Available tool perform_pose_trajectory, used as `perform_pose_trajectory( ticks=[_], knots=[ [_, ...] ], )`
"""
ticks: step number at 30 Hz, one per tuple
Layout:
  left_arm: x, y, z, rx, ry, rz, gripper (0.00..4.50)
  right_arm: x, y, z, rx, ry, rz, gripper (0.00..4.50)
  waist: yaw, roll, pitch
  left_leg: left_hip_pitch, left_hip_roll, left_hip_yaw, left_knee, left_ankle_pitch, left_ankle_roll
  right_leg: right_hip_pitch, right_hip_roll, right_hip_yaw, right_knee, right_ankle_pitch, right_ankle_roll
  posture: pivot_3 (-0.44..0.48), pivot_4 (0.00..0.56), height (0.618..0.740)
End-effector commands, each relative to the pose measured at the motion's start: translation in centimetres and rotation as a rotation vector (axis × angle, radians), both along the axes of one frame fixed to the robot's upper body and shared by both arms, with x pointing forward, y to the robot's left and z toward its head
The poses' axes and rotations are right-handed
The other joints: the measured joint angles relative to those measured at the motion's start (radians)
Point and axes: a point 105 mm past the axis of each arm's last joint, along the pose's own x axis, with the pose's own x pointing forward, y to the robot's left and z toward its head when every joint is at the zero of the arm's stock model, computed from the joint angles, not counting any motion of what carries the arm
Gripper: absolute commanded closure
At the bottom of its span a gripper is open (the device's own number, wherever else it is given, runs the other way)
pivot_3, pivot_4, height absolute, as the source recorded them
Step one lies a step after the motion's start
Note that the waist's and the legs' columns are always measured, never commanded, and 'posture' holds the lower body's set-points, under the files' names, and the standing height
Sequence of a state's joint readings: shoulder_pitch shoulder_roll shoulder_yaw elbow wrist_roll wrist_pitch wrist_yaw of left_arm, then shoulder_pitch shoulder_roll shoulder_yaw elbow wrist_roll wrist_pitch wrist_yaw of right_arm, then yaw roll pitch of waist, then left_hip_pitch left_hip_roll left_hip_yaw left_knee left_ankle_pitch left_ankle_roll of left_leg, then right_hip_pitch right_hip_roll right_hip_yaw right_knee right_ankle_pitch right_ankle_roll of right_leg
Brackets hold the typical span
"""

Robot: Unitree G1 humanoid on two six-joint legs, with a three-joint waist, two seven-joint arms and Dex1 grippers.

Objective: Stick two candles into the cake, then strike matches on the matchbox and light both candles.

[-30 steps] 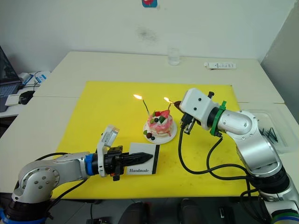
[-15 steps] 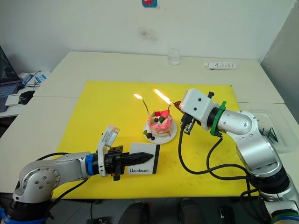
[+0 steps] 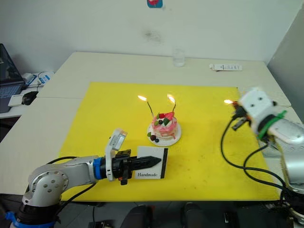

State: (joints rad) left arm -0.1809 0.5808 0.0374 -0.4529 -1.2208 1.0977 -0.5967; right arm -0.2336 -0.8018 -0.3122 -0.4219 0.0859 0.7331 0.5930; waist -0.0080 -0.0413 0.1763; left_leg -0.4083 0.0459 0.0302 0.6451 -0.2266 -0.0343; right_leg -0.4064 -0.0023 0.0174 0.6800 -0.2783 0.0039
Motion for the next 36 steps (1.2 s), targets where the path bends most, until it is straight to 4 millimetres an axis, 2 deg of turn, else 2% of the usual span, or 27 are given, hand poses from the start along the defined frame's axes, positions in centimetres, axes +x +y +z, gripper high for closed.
perform_pose_trajectory(
  ticks=[1, 6, 10, 13, 20, 22, 24, 26, 28, 31, 33, 36],
  knots=[
    [0.1, -0.6, 0.3, -0.019, -0.022, -0.002, 4.50, -0.4, -4.0, 0.3, 0.014, -0.026, -0.154, 4.48, -0.001, 0.001, 0.000, 0.000, 0.000, 0.000, 0.000, 0.000, 0.000, 0.000, 0.000, 0.000, 0.000, 0.000, 0.000, 0.000, 0.150, 0.740],
    [0.2, -1.2, 0.1, -0.035, -0.020, 0.005, 4.50, -0.2, -8.3, -2.1, 0.055, 0.042, -0.327, 4.48, -0.004, 0.001, -0.001, 0.001, 0.000, 0.001, 0.000, 0.000, 0.000, 0.000, 0.002, 0.001, 0.001, 0.000, 0.000, 0.000, 0.150, 0.740],
    [0.2, -1.3, 0.0, -0.040, -0.020, 0.012, 4.50, 0.0, -9.4, -3.5, 0.109, 0.090, -0.382, 4.48, -0.004, 0.002, -0.001, 0.001, 0.000, 0.001, 0.000, 0.000, 0.000, 0.000, 0.003, 0.001, 0.000, 0.000, 0.000, 0.000, 0.150, 0.740],
    [0.2, -1.2, -0.2, -0.036, -0.019, 0.029, 4.50, 0.2, -9.9, -3.4, 0.155, 0.073, -0.419, 3.87, -0.007, 0.002, -0.001, 0.001, 0.000, 0.001, 0.000, 0.000, 0.000, 0.000, 0.003, 0.002, 0.000, 0.000, 0.000, 0.000, 0.150, 0.740],
    [0.4, -0.9, -0.9, 0.002, -0.024, 0.064, 4.50, 0.0, -9.7, -2.5, 0.149, 0.026, -0.419, 1.45, -0.008, 0.003, -0.002, 0.001, 0.000, 0.001, 0.000, 0.000, 0.000, 0.001, 0.004, 0.001, 0.000, 0.000, 0.000, 0.000, 0.150, 0.740],
    [0.6, -0.8, -1.2, 0.022, -0.023, 0.076, 4.50, 0.0, -9.5, -1.6, 0.127, -0.017, -0.401, 0.71, -0.008, 0.003, -0.002, 0.001, 0.000, 0.001, 0.000, 0.000, 0.000, 0.001, 0.004, 0.002, 0.000, 0.000, 0.000, 0.000, 0.150, 0.740],
    [0.8, -0.8, -1.6, 0.036, -0.007, 0.087, 4.50, 0.1, -8.4, 0.0, 0.094, -0.076, -0.330, 0.05, -0.009, 0.003, -0.002, 0.001, 0.000, 0.001, 0.000, 0.000, 0.000, 0.001, 0.004, 0.002, 0.000, 0.000, 0.000, 0.000, 0.150, 0.740],
    [0.9, -0.8, -2.0, 0.054, 0.015, 0.093, 4.50, -0.1, -6.9, 1.1, 0.070, -0.113, -0.239, 0.02, -0.010, 0.004, -0.002, 0.001, 0.000, 0.001, 0.000, 0.000, 0.000, 0.001, 0.004, 0.001, 0.000, 0.000, 0.000, 0.000, 0.150, 0.740],
    [1.0, -0.6, -2.5, 0.087, 0.038, 0.098, 4.50, -0.7, -4.3, 2.0, 0.025, -0.116, -0.075, 0.02, -0.010, 0.004, -0.002, 0.001, 0.000, 0.001, 0.000, 0.000, 0.000, 0.000, 0.004, 0.001, 0.000, 0.000, 0.000, 0.000, 0.150, 0.740],
    [1.4, -0.2, -3.1, 0.137, 0.036, 0.117, 4.50, -1.8, -1.4, 1.8, -0.083, -0.048, 0.108, 0.02, -0.009, 0.005, -0.002, 0.001, 0.000, 0.000, 0.000, 0.000, 0.000, 0.001, 0.004, 0.001, 0.000, 0.000, 0.000, 0.000, 0.150, 0.740],
    [1.8, -0.1, -3.2, 0.147, 0.048, 0.131, 4.50, -3.2, 2.0, 1.2, -0.111, 0.046, 0.321, 0.02, -0.010, 0.005, -0.002, 0.001, 0.001, 0.000, 0.000, 0.000, 0.000, 0.001, 0.004, 0.000, 0.000, 0.000, 0.001, 0.000, 0.150, 0.740],
    [2.0, -0.2, -3.5, 0.179, 0.060, 0.122, 4.50, -5.4, 6.1, 0.5, -0.071, 0.188, 0.563, 0.02, -0.015, 0.004, -0.002, 0.002, 0.001, 0.000, 0.000, 0.000, 0.000, 0.002, 0.004, 0.000, 0.000, 0.000, 0.001, 0.000, 0.150, 0.740]
  ],
)
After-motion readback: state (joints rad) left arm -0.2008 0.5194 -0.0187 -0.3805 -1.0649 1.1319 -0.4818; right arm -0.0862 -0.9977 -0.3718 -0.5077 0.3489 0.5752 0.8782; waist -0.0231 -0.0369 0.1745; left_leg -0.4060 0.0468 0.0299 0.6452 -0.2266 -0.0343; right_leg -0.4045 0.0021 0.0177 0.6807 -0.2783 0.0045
